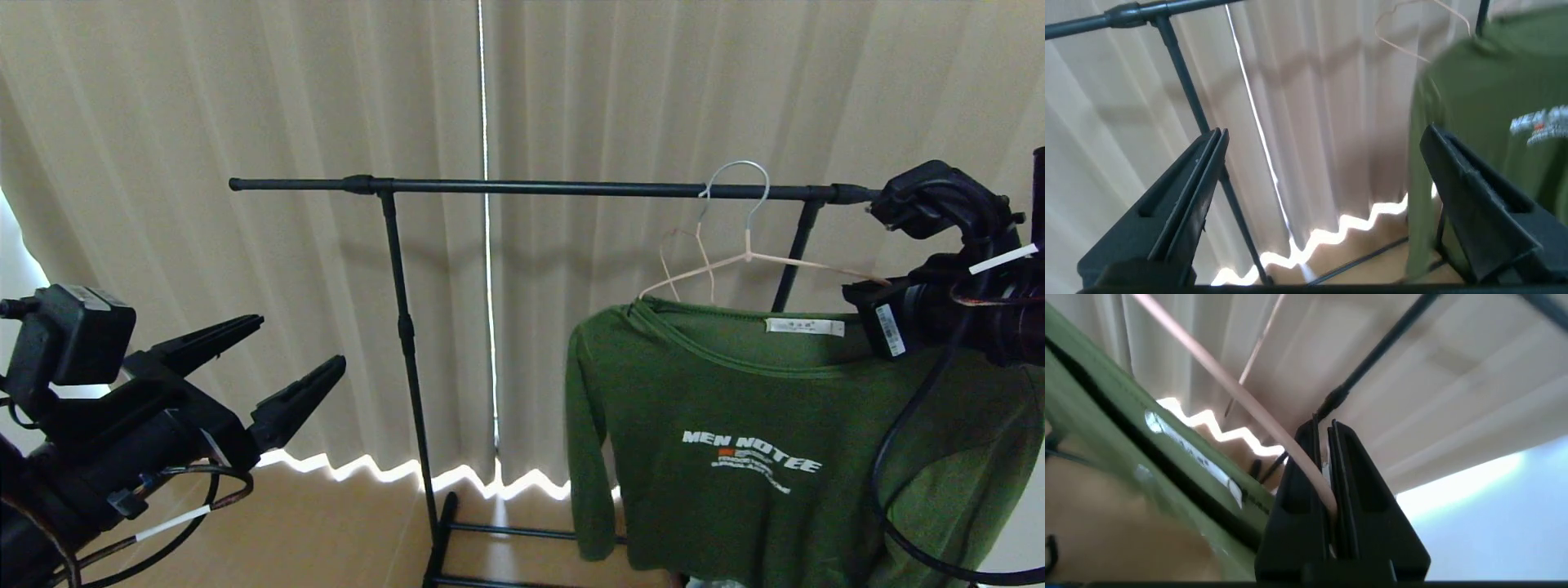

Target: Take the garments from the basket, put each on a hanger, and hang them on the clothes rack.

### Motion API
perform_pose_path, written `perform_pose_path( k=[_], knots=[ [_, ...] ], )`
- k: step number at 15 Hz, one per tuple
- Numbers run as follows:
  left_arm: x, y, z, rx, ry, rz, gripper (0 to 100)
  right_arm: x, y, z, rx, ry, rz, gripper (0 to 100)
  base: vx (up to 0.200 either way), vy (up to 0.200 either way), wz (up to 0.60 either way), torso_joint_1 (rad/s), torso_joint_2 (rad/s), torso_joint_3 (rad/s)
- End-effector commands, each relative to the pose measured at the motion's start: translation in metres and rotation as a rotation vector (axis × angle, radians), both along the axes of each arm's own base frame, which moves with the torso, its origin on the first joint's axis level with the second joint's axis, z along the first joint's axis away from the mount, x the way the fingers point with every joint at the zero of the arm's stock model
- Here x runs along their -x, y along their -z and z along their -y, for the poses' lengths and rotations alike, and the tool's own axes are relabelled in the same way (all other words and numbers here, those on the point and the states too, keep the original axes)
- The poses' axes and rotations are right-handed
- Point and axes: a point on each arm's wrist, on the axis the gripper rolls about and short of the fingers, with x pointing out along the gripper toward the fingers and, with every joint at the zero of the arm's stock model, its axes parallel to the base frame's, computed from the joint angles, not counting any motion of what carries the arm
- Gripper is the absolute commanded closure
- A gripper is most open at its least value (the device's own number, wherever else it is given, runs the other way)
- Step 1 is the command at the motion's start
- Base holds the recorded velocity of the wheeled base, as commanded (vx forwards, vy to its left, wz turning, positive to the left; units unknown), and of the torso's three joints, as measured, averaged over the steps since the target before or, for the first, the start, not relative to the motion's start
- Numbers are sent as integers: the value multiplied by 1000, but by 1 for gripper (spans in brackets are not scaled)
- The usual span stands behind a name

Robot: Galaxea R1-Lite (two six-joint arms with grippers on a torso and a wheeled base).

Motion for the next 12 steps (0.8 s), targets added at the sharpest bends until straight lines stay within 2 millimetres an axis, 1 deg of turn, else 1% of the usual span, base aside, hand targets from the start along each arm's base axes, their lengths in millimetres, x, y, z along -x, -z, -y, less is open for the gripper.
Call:
perform_pose_path(
  k=[1,5,12],
  knots=[
    [-2,-1,0,0,-1,3,0,-1,1,-1,-32,11,-6,100,0,0,0,0,0,0],
    [-3,-1,0,2,-1,2,0,-3,2,-2,-51,21,-3,100,0,0,0,0,0,0],
    [-2,0,0,1,-1,-1,0,-4,3,-2,-51,23,-5,100,200,0,0,3,4,6]
  ],
)
